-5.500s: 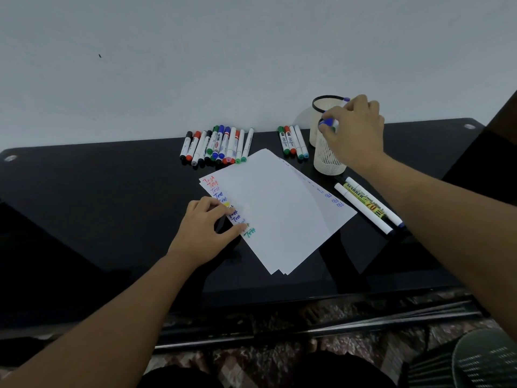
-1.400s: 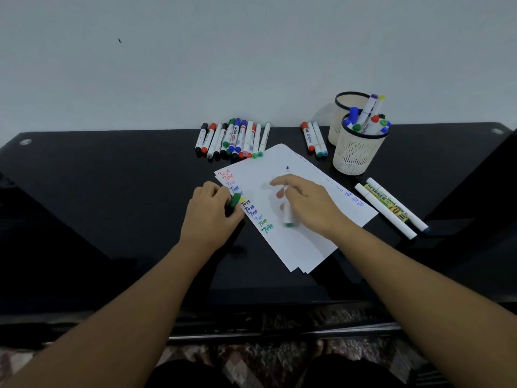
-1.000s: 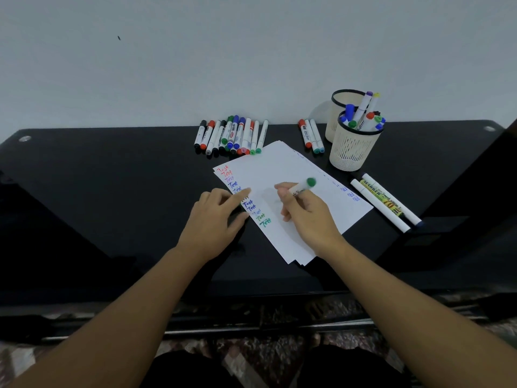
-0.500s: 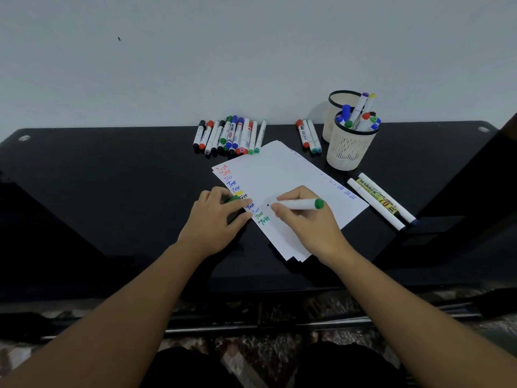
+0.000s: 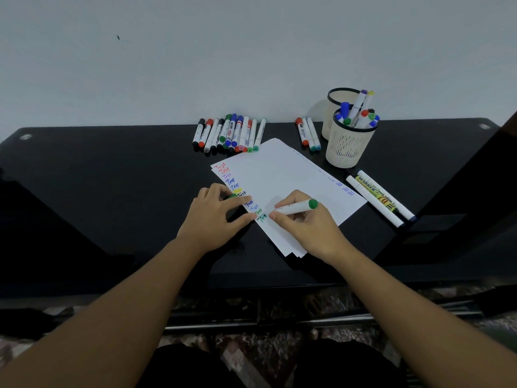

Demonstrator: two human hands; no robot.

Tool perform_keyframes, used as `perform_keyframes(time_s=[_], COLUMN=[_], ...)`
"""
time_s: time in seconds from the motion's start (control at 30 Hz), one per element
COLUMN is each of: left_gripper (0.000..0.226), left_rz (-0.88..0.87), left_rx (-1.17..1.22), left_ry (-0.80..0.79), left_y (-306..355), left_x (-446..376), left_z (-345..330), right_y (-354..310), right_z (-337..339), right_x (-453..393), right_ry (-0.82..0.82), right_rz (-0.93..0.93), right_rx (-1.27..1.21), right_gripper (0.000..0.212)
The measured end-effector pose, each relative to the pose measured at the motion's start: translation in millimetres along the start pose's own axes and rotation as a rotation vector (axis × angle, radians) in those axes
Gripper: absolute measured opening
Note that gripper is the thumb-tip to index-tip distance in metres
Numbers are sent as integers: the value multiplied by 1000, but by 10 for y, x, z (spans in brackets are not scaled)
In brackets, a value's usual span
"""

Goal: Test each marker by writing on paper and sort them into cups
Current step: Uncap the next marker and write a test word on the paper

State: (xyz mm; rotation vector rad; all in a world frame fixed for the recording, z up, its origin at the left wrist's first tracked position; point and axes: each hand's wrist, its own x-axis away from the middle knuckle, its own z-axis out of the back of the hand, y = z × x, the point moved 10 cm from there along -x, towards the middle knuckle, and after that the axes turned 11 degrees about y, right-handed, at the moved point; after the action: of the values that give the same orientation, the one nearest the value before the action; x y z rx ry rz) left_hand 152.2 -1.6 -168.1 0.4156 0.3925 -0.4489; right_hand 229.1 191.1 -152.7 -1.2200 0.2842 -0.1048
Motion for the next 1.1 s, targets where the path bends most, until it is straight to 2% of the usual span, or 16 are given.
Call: perform_keyframes(time_s=[0.2,0.57,1.1], left_gripper=[67,62,66], left_rz=[4,20,44], left_rx=[11,44,52], left_ry=[-2,12,-18], left_y=[12,-9,-19], left_x=[-3,-2,-6], left_z=[7,13,-8], right_y=[62,31,85], right_z=[-11,-45,-118], right_x=[33,101,70], right_ry=[-16,-46,-85], right_rz=[-13,-10,10], right_rx=[11,0,124], right_gripper=[5,6,4])
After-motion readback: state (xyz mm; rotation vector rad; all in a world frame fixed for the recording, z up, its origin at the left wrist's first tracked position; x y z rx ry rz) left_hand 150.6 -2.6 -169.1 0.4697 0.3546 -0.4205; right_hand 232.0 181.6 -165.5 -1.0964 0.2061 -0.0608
